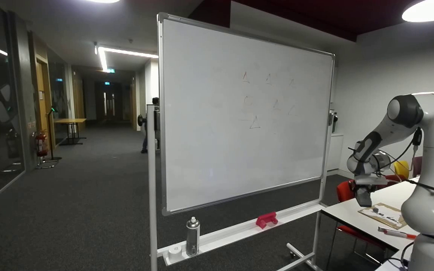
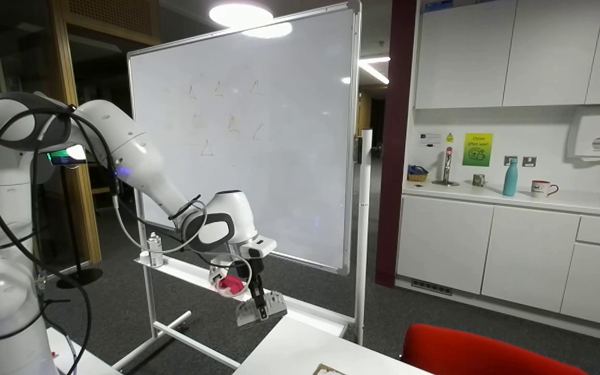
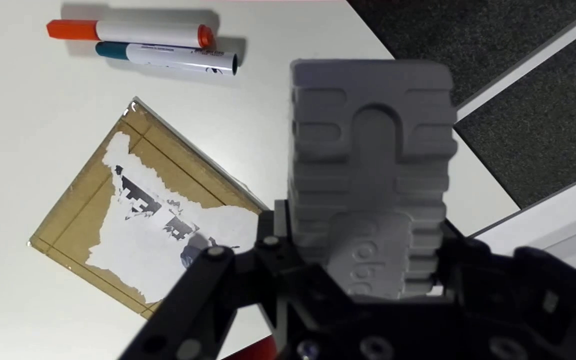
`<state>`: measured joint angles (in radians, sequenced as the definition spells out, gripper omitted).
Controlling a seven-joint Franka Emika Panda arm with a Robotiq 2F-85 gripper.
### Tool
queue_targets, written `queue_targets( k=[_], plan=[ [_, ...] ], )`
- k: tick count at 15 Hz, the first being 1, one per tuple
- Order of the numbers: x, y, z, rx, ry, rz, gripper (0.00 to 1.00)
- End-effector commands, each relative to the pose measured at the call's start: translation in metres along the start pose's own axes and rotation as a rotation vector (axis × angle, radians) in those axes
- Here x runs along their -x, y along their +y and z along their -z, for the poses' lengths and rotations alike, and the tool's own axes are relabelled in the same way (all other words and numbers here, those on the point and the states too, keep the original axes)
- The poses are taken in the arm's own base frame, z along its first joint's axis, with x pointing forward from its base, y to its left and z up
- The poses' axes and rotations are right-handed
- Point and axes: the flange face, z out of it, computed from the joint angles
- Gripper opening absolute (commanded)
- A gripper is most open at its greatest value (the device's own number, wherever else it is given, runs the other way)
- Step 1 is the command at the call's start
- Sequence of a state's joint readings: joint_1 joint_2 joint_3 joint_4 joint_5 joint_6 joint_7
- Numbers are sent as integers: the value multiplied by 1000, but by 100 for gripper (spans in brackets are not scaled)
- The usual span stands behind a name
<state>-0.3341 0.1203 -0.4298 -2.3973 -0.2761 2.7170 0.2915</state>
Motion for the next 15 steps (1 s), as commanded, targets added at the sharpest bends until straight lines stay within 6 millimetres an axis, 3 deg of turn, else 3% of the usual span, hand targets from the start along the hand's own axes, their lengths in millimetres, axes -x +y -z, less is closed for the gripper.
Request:
queue_targets(
  k=[1,8,9,12,15],
  plan=[
    [-1,0,0,-1,0,1,60],
    [-1,0,0,-1,0,1,60],
    [-1,0,0,-1,0,1,35],
    [5,-4,10,-12,25,23,35],
    [18,-12,35,-36,73,60,35]
  ],
)
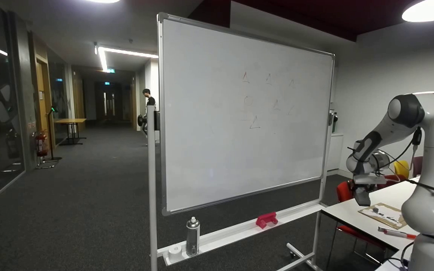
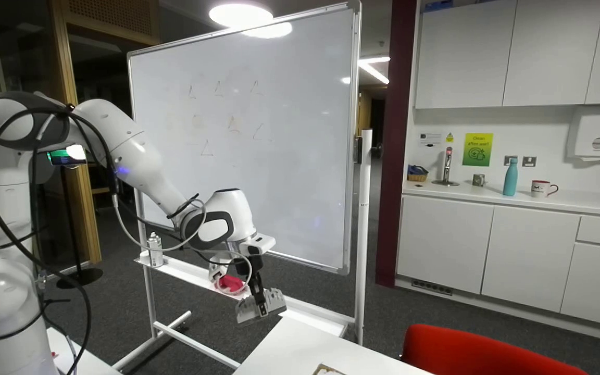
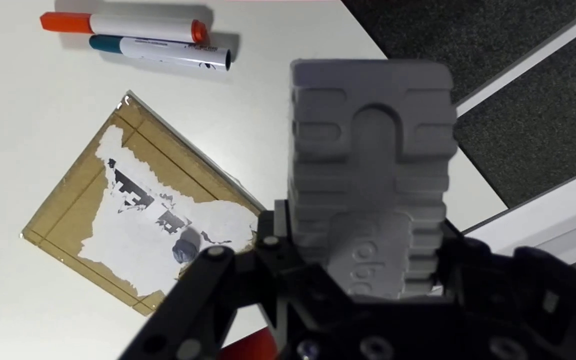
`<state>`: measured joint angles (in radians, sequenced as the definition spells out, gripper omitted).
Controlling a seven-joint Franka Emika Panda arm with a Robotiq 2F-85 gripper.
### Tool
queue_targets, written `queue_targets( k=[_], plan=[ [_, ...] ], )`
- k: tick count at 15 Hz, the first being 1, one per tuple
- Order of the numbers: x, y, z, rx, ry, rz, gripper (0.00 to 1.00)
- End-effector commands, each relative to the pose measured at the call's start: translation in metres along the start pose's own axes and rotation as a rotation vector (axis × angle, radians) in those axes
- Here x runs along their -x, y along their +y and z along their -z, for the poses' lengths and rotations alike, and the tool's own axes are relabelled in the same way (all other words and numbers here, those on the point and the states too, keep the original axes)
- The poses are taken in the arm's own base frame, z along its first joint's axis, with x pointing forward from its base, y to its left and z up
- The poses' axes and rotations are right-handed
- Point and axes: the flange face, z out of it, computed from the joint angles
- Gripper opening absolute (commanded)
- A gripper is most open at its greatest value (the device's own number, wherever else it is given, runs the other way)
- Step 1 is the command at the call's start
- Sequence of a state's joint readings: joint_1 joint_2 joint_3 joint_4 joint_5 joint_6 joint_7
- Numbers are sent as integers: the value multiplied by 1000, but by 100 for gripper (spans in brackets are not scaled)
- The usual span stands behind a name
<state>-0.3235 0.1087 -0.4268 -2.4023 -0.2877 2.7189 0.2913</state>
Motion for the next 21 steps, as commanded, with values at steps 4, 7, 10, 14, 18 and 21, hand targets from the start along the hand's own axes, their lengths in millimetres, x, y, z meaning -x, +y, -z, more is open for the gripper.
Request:
queue_targets(
  k=[4,7,10,14,18,21],
  plan=[
    [43,-18,75,-47,152,132,35],
    [69,-28,115,-51,246,211,35],
    [100,-40,152,-86,352,318,35],
    [98,-53,160,-93,342,325,60],
    [108,-55,168,-103,358,336,60],
    [105,-57,178,-117,355,316,35]
  ],
)
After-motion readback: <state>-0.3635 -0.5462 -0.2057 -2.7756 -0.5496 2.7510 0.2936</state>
